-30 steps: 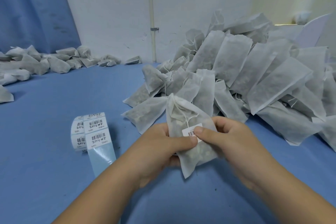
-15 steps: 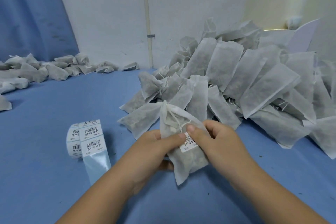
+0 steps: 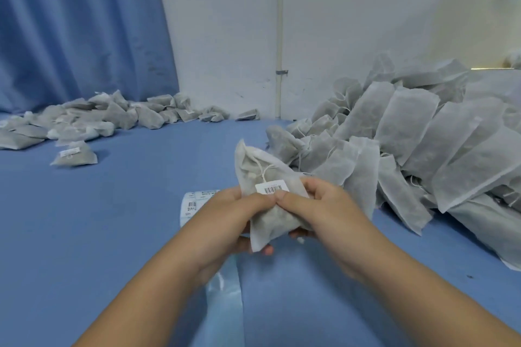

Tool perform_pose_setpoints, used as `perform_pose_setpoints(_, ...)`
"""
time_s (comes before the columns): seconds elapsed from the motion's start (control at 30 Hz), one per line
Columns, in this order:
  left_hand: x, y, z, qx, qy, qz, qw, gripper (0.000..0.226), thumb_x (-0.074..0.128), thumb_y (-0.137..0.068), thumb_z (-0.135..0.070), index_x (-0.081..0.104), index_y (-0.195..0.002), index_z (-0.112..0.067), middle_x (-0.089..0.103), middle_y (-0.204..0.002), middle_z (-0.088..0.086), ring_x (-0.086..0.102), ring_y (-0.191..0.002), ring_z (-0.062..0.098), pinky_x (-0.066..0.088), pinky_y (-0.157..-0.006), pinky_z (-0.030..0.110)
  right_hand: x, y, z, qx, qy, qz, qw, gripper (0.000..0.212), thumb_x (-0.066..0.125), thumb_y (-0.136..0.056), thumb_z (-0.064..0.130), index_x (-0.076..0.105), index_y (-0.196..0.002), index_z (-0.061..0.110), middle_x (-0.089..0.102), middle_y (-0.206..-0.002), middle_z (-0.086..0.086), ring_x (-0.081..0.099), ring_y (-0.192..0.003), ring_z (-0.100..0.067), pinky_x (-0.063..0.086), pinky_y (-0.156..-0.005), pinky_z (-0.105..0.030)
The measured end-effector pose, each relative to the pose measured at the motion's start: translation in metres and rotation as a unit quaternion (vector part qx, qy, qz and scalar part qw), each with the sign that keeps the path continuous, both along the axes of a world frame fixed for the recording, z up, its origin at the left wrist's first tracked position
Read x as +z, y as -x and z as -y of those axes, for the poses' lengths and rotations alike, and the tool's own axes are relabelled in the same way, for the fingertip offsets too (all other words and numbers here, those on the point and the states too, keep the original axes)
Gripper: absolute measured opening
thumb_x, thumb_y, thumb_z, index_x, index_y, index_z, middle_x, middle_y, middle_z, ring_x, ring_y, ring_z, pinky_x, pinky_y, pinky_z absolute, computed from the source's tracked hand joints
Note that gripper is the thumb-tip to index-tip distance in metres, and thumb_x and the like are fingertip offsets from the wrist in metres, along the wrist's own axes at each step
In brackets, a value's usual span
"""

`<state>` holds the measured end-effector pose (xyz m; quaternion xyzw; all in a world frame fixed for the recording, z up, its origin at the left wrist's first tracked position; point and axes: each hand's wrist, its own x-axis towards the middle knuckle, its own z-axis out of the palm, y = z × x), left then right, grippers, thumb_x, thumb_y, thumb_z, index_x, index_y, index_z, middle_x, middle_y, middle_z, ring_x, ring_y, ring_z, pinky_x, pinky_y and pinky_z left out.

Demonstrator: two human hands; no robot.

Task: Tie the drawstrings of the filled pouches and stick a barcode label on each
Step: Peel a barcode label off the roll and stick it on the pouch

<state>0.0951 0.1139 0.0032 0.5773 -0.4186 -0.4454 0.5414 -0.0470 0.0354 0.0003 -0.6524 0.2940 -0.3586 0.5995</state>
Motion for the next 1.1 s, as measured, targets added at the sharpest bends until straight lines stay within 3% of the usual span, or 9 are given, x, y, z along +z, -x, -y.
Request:
perform_pose_setpoints(0.13,0.014,-0.07,-0.022,0.093,0.013,-0.042,0.995,0.023,0.054,-0.098,-0.022,0.066,-0.113,-0.01,0.073,-0.083,0.012,0.067,-0.061,0.023,0.048,-0.045,0.026,0.025,-0.082,0.001,0.029,0.025,-0.028,0.999,0.017,0.065,-0.092,0.026,0.067,-0.094,0.009,0.07,-0.08,-0.004,0.066,-0.059,-0.012,0.053,-0.052,-0.024)
perform_pose_setpoints(0.33,0.002,-0.198,-0.029,0.309,0.001,-0.065,0.949,0.019,0.065,-0.094,-0.029,0.066,-0.099,-0.011,0.061,-0.068,0.002,0.054,-0.045,0.012,0.032,-0.036,0.017,0.037,-0.173,0.02,0.039,0.022,-0.084,0.995,0.011,0.06,-0.093,0.019,0.063,-0.086,0.011,0.067,-0.08,-0.005,0.063,-0.056,-0.014,0.053,-0.054,-0.026)
perform_pose_setpoints(0.5,-0.002,-0.271,0.003,0.321,-0.037,-0.081,0.943,0.012,0.063,-0.095,-0.016,0.063,-0.096,-0.004,0.057,-0.071,0.009,0.049,-0.052,0.016,0.042,-0.037,0.02,0.028,-0.205,0.032,0.035,-0.001,-0.097,0.995,0.011,0.06,-0.091,0.015,0.064,-0.083,0.009,0.066,-0.065,-0.001,0.06,-0.047,-0.011,0.049,-0.046,-0.022)
perform_pose_setpoints(0.57,0.013,-0.295,0.02,0.33,0.012,-0.103,0.938,0.013,0.064,-0.095,-0.015,0.064,-0.102,-0.004,0.063,-0.099,0.01,0.062,-0.074,0.018,0.058,-0.062,0.025,0.027,-0.213,0.038,0.033,0.0,-0.093,0.995,0.011,0.061,-0.09,0.014,0.065,-0.082,0.008,0.065,-0.059,0.0,0.06,-0.046,-0.011,0.049,-0.046,-0.021)
perform_pose_setpoints(0.63,0.024,-0.314,0.032,0.359,0.024,-0.11,0.926,0.036,0.066,-0.095,-0.026,0.059,-0.127,-0.011,0.05,-0.139,0.008,0.06,-0.114,0.026,0.052,-0.097,0.035,0.026,-0.217,0.044,0.028,0.0,-0.086,0.996,0.011,0.061,-0.088,0.014,0.066,-0.08,0.008,0.064,-0.057,0.0,0.059,-0.046,-0.013,0.048,-0.046,-0.021)
perform_pose_setpoints(0.7,0.024,-0.323,0.036,0.375,0.009,-0.124,0.918,0.052,0.062,-0.097,-0.029,0.045,-0.144,-0.016,0.037,-0.151,0.013,0.052,-0.127,0.033,0.047,-0.104,0.042,0.023,-0.216,0.052,0.023,0.006,-0.087,0.996,0.012,0.061,-0.087,0.013,0.066,-0.078,0.008,0.064,-0.054,0.001,0.059,-0.046,-0.013,0.048,-0.045,-0.021)
perform_pose_setpoints(0.8,0.017,-0.308,0.037,0.342,0.014,-0.139,0.929,0.031,0.055,-0.1,-0.019,0.052,-0.129,-0.009,0.06,-0.112,0.013,0.066,-0.096,0.028,0.055,-0.077,0.036,0.021,-0.205,0.062,0.013,0.018,-0.097,0.995,0.014,0.061,-0.087,0.013,0.067,-0.077,0.007,0.064,-0.054,0.001,0.058,-0.046,-0.013,0.048,-0.046,-0.022)
perform_pose_setpoints(0.87,0.015,-0.294,0.037,0.332,0.021,-0.131,0.934,0.014,0.054,-0.098,-0.015,0.06,-0.109,-0.009,0.064,-0.09,0.005,0.065,-0.075,0.02,0.05,-0.062,0.028,0.021,-0.195,0.067,-0.002,0.014,-0.099,0.995,0.014,0.061,-0.088,0.013,0.068,-0.076,0.008,0.065,-0.054,0.001,0.058,-0.046,-0.013,0.046,-0.045,-0.022)
perform_pose_setpoints(1.1,0.039,-0.2,0.039,0.263,0.05,-0.129,0.955,0.009,0.056,-0.094,-0.013,0.065,-0.094,-0.013,0.06,-0.069,-0.002,0.046,-0.051,0.012,0.034,-0.05,0.023,0.022,-0.139,0.057,-0.027,-0.008,-0.073,0.997,0.014,0.061,-0.088,0.012,0.067,-0.076,0.009,0.063,-0.053,0.001,0.056,-0.044,-0.011,0.044,-0.045,-0.022)
